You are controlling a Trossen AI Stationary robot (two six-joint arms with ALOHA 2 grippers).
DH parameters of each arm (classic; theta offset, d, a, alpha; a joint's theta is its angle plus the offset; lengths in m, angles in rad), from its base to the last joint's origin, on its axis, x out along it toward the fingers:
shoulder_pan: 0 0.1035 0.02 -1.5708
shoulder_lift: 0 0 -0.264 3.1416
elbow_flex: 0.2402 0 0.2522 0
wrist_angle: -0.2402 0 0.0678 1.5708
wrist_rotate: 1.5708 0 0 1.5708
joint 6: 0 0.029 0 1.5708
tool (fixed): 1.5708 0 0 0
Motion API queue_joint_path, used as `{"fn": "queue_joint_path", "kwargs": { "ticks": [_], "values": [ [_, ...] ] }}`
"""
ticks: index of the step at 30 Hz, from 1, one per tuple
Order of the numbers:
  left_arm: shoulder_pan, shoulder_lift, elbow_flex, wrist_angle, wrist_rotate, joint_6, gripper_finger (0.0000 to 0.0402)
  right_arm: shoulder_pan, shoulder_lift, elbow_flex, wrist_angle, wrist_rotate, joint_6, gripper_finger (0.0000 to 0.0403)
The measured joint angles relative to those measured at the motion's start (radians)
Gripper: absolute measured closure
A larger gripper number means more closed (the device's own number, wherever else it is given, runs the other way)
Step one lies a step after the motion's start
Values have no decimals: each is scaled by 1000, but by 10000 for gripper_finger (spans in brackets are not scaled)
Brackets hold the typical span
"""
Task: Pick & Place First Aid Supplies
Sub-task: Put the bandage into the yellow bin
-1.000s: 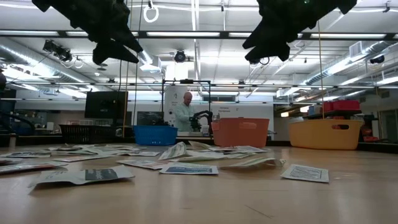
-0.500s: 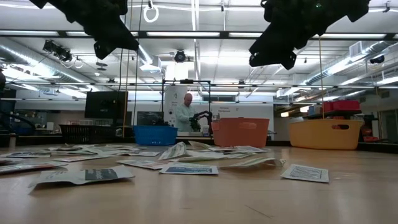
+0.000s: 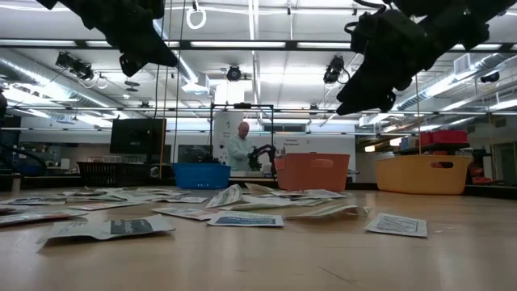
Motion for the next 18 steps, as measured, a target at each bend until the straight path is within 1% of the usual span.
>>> {"fn": "queue_joint_path", "kwargs": {
  "ticks": [4, 9, 11, 18],
  "values": [
    [0, 0, 0, 1, -13, -1, 384, 0, 0, -26, 93, -1, 3, 200],
    [0, 0, 0, 11, -17, -1, 384, 0, 0, -26, 191, 0, 1, 200],
    [0, 0, 0, 17, -35, -1, 383, 0, 0, -25, 226, 1, 1, 200],
    [0, 0, 0, 19, -67, -1, 383, 0, 0, 60, 183, 2, -36, 200]
  ]
}}
